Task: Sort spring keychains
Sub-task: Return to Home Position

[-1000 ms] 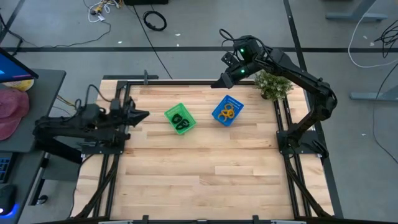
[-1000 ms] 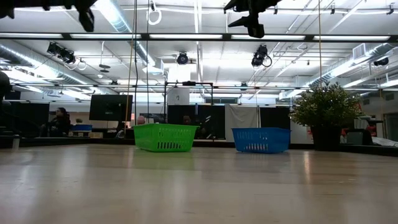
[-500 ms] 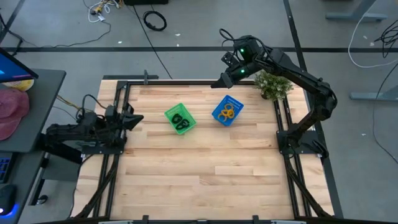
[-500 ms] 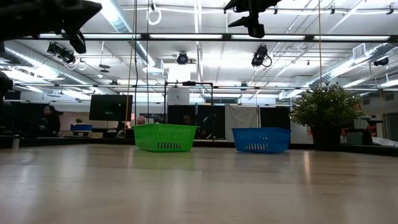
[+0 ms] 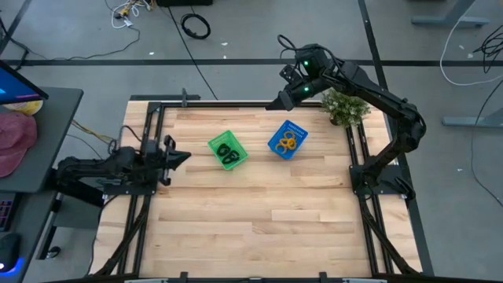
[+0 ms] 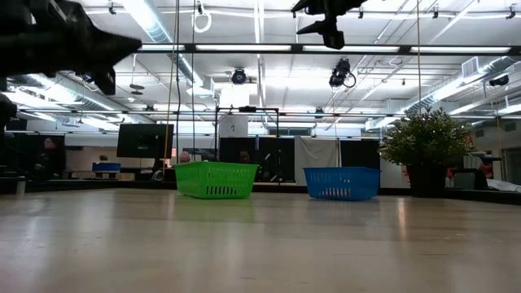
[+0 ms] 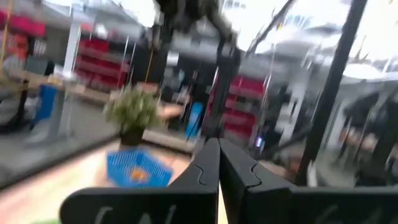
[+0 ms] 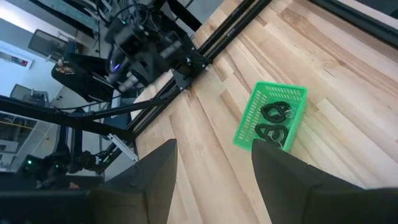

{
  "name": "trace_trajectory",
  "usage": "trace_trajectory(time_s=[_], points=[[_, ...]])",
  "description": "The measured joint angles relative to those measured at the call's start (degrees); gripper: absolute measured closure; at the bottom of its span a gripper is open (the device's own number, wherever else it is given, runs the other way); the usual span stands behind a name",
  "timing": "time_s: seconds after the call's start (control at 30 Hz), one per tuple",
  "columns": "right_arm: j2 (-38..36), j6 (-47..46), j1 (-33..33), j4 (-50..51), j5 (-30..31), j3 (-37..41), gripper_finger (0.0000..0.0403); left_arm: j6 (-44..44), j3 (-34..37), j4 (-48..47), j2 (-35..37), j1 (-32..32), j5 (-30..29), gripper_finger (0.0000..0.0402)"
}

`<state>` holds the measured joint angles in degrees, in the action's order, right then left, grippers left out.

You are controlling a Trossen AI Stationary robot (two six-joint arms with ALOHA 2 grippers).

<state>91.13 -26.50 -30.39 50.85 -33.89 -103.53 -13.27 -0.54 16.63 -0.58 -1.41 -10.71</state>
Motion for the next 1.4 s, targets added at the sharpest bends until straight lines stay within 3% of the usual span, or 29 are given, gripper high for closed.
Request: trace_trajectory(time_s=[0.3, 0.57, 0.8, 0.9, 1.03, 1.2, 1.4], points=[[0.0, 0.0, 0.0, -0.73, 0.0, 0.0, 0.0195, -2.13, -0.13, -14.45, -0.07, 0.0, 3.9, 0.0399], [0.0, 0.02, 0.01, -0.73, 0.0, 0.02, 0.0195, -0.54, -0.13, -15.62, -0.63, 0.0, 8.58, 0.0397], [0.0, -0.16, 0.02, -1.5, -0.03, 0.02, 0.0195, -5.91, -0.11, -15.78, -0.9, -0.01, 8.8, 0.0397], [0.02, 2.8, 0.35, -1.47, -2.85, 0.04, 0.0197, -5.32, -0.04, -15.72, -0.9, 0.0, 10.12, 0.0397], [-0.25, 8.05, 2.3, -0.75, -3.48, 0.04, 0.0243, -5.33, -0.04, -15.14, -0.9, 0.0, 10.12, 0.0397], [-1.35, 16.49, 5.13, 3.68, 1.3, 0.04, 0.0377, -5.29, 0.07, -13.91, -0.9, 0.0, 10.61, 0.0397], [-5.26, 22.05, 5.92, 7.82, 6.87, 2.95, 0.0392, -5.19, 0.07, -13.51, -0.9, 0.0, 10.74, 0.0397]])
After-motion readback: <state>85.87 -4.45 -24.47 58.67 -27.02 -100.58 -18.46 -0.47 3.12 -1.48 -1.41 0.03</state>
